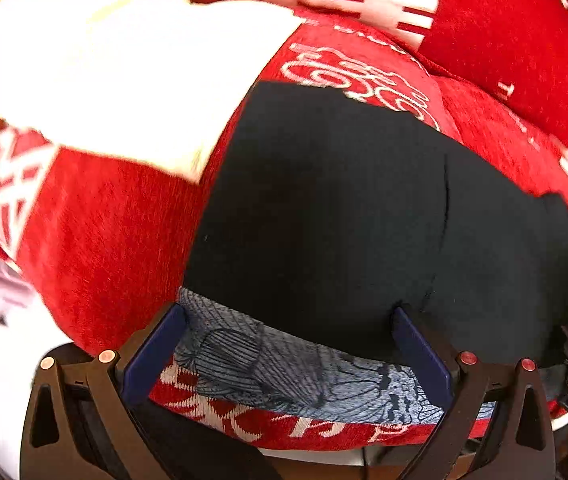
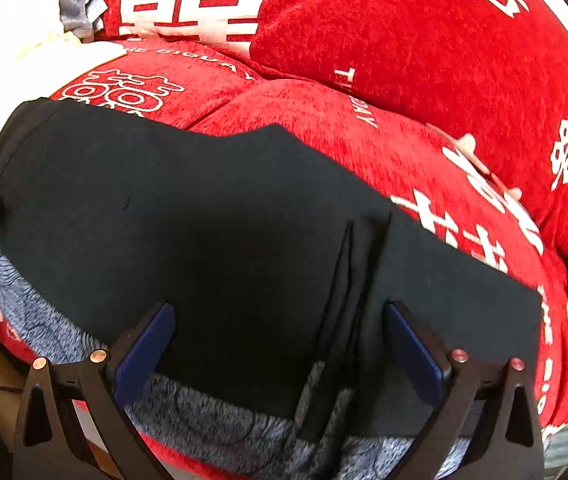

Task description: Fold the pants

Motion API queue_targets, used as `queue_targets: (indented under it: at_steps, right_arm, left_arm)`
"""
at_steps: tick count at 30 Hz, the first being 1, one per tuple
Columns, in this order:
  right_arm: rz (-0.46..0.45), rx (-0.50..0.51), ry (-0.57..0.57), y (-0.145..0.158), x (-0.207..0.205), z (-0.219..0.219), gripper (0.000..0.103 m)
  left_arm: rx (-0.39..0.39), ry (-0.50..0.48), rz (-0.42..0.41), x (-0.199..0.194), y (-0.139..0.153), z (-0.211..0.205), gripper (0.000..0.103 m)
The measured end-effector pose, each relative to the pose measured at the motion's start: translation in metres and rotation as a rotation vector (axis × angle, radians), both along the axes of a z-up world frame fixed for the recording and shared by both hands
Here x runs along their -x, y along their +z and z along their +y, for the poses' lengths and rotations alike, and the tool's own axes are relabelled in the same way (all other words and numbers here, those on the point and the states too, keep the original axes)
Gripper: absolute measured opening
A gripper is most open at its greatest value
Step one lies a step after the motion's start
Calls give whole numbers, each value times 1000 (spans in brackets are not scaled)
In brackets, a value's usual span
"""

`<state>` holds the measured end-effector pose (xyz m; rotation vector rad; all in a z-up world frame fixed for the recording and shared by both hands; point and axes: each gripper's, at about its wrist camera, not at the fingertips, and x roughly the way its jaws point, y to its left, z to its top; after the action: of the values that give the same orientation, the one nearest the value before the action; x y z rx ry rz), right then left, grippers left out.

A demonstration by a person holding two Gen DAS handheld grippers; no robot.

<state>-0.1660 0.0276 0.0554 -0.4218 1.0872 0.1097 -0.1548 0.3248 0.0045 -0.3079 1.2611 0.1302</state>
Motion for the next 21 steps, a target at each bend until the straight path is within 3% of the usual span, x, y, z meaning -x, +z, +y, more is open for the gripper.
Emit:
queue_targets:
  at_steps: [2,5,9,11,14,21]
  right_arm:
    - [-24,10,21,7,-4,9,103]
    - [-43,-53,77,16,-2,30,103]
    - [126,-81,178,-16,-14,54,103]
    - [116,-111,232,-16,-22,59,103]
    - [171,-168,294,-13,-46,69,103]
    - [307,-148,659,-33,-91,147,103]
  left_arm:
    - [15,17,-14,4,4,4,103]
    - [30,6,-31,3,10,7,103]
    - [74,26,-42,4,10,17,103]
    - [105,8,-49,7,9,21,103]
    - [147,-51,-25,7,-4,22,103]
    - [102,-112,-38,8,-6,10,103]
